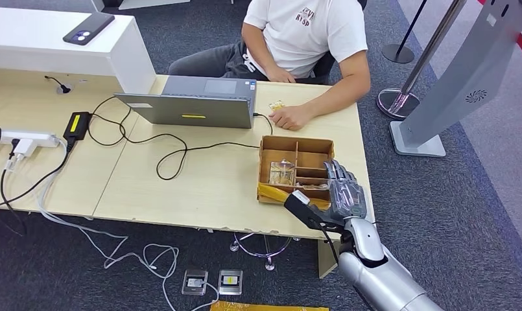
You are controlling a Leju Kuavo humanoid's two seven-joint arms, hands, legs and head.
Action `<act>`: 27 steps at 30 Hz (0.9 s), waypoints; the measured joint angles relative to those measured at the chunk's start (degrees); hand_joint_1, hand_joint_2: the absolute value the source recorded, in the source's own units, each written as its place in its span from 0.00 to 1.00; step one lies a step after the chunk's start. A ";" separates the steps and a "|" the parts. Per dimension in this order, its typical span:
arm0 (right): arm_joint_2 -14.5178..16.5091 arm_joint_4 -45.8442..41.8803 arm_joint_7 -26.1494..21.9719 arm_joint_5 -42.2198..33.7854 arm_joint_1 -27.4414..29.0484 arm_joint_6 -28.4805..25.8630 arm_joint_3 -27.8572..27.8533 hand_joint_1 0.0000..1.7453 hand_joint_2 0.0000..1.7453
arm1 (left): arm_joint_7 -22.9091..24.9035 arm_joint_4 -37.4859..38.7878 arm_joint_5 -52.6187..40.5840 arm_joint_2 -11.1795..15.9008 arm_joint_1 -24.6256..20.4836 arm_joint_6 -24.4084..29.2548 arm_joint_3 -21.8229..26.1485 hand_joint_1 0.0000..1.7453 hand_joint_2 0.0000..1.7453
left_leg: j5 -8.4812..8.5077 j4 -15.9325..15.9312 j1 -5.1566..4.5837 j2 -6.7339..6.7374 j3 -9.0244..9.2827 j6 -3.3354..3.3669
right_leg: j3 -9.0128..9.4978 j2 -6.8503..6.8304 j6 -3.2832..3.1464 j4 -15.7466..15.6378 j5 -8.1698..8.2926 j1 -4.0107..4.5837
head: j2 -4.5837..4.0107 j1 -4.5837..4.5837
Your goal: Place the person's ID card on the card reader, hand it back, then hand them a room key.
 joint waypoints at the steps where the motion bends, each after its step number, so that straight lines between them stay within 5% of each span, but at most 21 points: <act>1: 0.35 0.28 -0.75 -0.32 -0.28 -0.23 0.06 0.00 1.00 | -2.67 0.17 2.03 0.08 -0.03 -0.86 0.00 0.00 1.00 | 0.00 0.00 0.00 0.01 0.00 0.00 | 0.00 0.01 0.00 0.01 0.00 0.00 | 0.00 0.00; 5: 1.97 1.05 -2.52 -1.43 -1.56 -1.63 0.20 0.00 1.00 | -8.04 0.95 5.54 0.24 -0.27 -2.37 0.00 0.00 1.00 | 0.01 0.00 0.02 -0.03 0.01 -0.01 | 0.00 0.01 0.00 0.01 0.00 0.02 | 0.00 -0.01; 27: 3.56 1.20 -1.56 -2.33 -2.25 -1.49 0.98 0.00 1.00 | -6.98 2.59 3.99 0.54 -0.29 -1.00 0.00 0.00 1.00 | 0.01 0.00 0.04 -0.02 0.01 -0.01 | 0.00 0.00 0.00 0.00 0.00 0.04 | 0.00 0.00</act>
